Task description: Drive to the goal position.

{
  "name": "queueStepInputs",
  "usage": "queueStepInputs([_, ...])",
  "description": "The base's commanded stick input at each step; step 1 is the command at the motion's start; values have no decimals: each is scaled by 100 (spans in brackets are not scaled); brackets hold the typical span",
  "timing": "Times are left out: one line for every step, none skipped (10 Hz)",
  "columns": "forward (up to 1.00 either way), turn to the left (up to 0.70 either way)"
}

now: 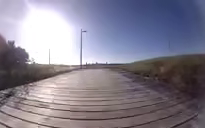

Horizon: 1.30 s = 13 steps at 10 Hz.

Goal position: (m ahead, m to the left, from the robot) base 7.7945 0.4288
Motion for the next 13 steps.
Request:
queueStepInputs([70, 0])
queueStepInputs([70, 0])
queueStepInputs([70, 0])
queueStepInputs([70, 0])
queueStepInputs([70, 0])
queueStepInputs([70, 0])
queueStepInputs([70, 0])
queueStepInputs([70, 0])
queueStepInputs([70, 0])
queueStepInputs([70, 0])
queueStepInputs([70, 0])
queueStepInputs([70, 0])
queueStepInputs([70, 0])
